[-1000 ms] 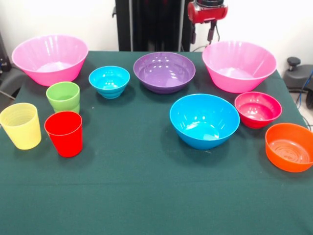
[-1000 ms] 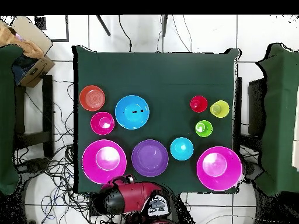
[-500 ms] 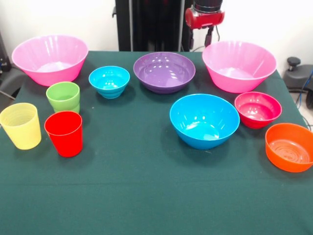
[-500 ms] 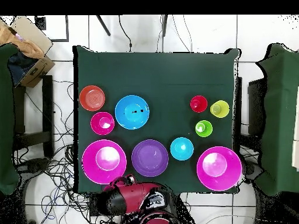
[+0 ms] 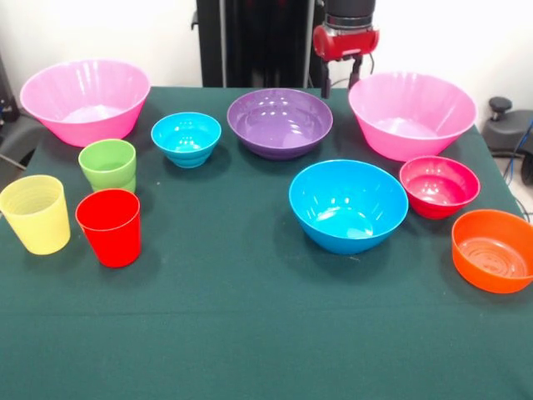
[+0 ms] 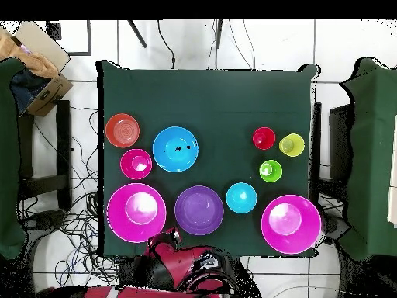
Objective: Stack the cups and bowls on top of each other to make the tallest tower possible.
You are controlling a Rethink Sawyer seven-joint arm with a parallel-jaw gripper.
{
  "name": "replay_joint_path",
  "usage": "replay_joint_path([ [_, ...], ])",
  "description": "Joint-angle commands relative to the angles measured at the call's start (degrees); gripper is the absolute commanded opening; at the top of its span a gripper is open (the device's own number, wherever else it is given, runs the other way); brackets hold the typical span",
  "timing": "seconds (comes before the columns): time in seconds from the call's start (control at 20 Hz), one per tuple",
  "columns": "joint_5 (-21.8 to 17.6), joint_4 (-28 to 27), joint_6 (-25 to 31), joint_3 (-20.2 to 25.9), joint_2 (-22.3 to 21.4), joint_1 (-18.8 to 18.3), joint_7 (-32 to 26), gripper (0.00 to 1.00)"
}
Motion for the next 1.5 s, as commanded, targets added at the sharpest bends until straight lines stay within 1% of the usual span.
replay_joint_path([
  [0.05, -3.4, -7.0, -10.4, 2.0, 5.7, 0.4, 8.3, 1.00],
  [0.35, -3.8, -7.9, -14.3, 0.7, 7.5, 1.4, 7.4, 1.00],
  [0.45, -4.6, -8.1, -14.2, 0.8, 7.4, 1.1, 7.0, 1.00],
  [0.5, -5.3, -7.9, -13.2, 1.5, 6.6, 0.5, 7.0, 1.00],
  [0.6, -7.7, -7.2, -9.0, 4.0, 3.8, -2.1, 6.9, 1.00],
  [0.75, -10.7, -5.6, -0.1, 9.6, -2.3, -7.5, 6.5, 1.00],
  [0.9, -12.2, -4.8, 7.7, 14.5, -5.9, -12.0, 4.7, 1.00],
  [1.0, -12.4, -4.5, 10.7, 16.7, -7.2, -14.0, 3.9, 1.00],
  [1.1, -12.3, -4.4, 12.6, 17.9, -7.8, -15.2, 3.3, 1.00],
  [1.25, -12.1, -4.6, 15.1, 18.8, -8.3, -15.8, 2.5, 1.00],
  [1.4, -11.7, -5.4, 18.2, 18.8, -8.8, -15.6, 1.4, 1.00],
  [1.5, -11.8, -5.9, 19.1, 18.0, -8.9, -15.0, 1.3, 1.00],
])
